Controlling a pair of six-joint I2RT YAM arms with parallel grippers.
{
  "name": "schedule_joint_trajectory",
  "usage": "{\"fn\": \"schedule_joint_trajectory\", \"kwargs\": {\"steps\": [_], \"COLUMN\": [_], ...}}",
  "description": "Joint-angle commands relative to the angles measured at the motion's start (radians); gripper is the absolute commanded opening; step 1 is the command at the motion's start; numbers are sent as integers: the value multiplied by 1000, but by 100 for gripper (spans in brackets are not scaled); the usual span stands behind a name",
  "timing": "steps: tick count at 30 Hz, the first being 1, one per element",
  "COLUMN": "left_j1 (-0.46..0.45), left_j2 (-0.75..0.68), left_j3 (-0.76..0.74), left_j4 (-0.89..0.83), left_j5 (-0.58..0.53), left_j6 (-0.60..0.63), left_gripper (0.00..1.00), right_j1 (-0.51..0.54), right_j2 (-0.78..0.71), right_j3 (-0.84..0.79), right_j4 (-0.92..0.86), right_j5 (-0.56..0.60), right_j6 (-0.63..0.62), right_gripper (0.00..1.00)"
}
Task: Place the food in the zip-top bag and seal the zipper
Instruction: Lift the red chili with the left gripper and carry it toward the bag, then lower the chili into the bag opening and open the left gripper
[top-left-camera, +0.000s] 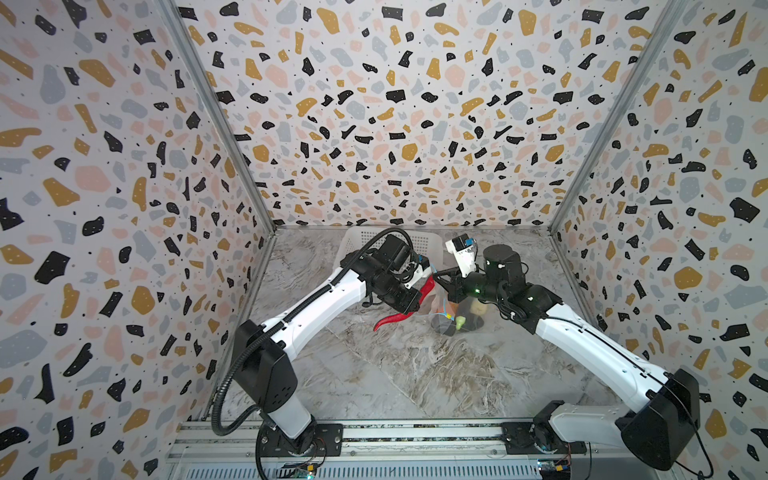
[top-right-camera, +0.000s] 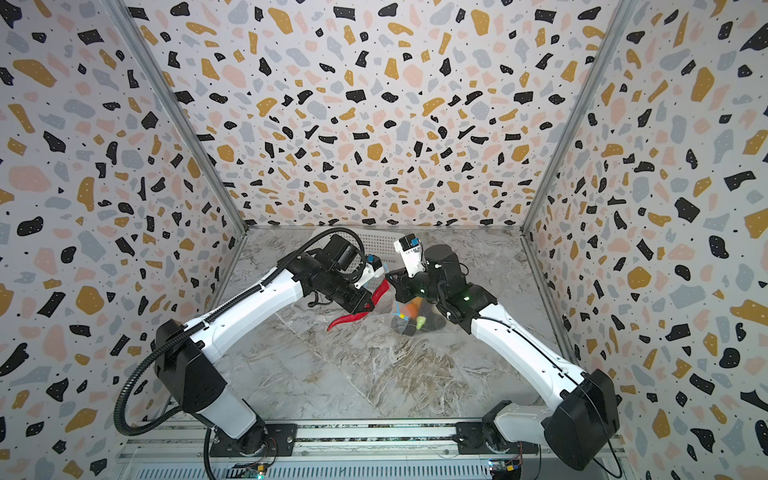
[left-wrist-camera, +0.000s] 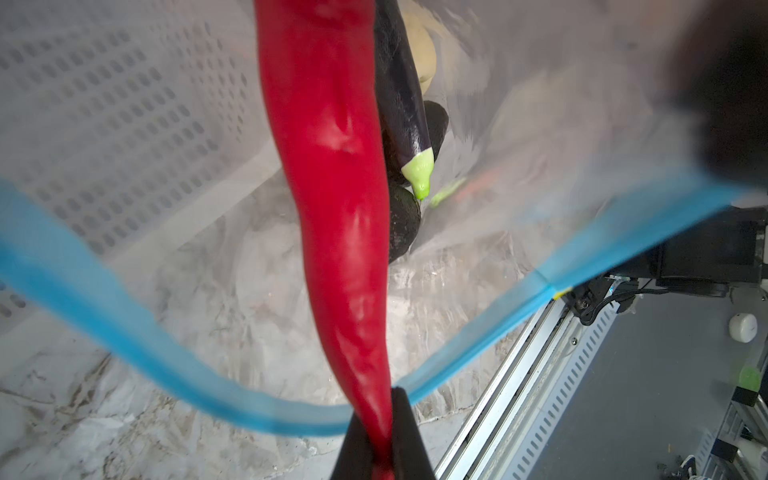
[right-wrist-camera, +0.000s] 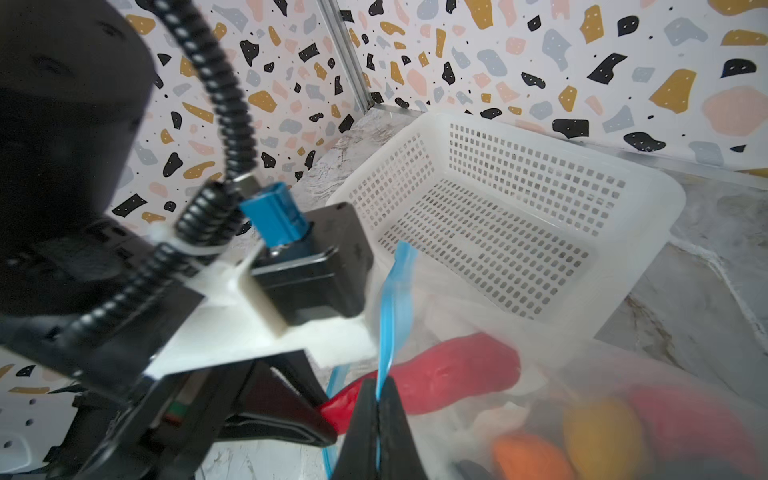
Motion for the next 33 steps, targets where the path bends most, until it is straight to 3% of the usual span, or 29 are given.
{"fn": "schedule_joint_trajectory", "kwargs": {"steps": [1, 20, 26, 30, 33], "left_j1": [-5, -4, -5, -5, -5], "left_j2": [27, 1, -6, -2, -3], "left_j3": [45, -114, -153, -146, -132], "left_j4": [34, 489, 510, 483, 463], "left_j5": [57, 200, 209, 200, 184], "left_j6": [-39, -397, -433, -424, -409], "left_gripper": [0, 3, 18, 38, 44], "right_j1": [11, 12, 12, 12, 12], "right_j2": [-50, -61, -60, -59, -59], "right_j3": [19, -45, -43, -41, -40], "right_j4": [6, 54, 59, 63, 64], "right_j5": [18, 20, 14, 12, 13], "right_j6": [-10, 45, 49, 52, 53], "right_gripper": [0, 0, 0, 0, 0]}}
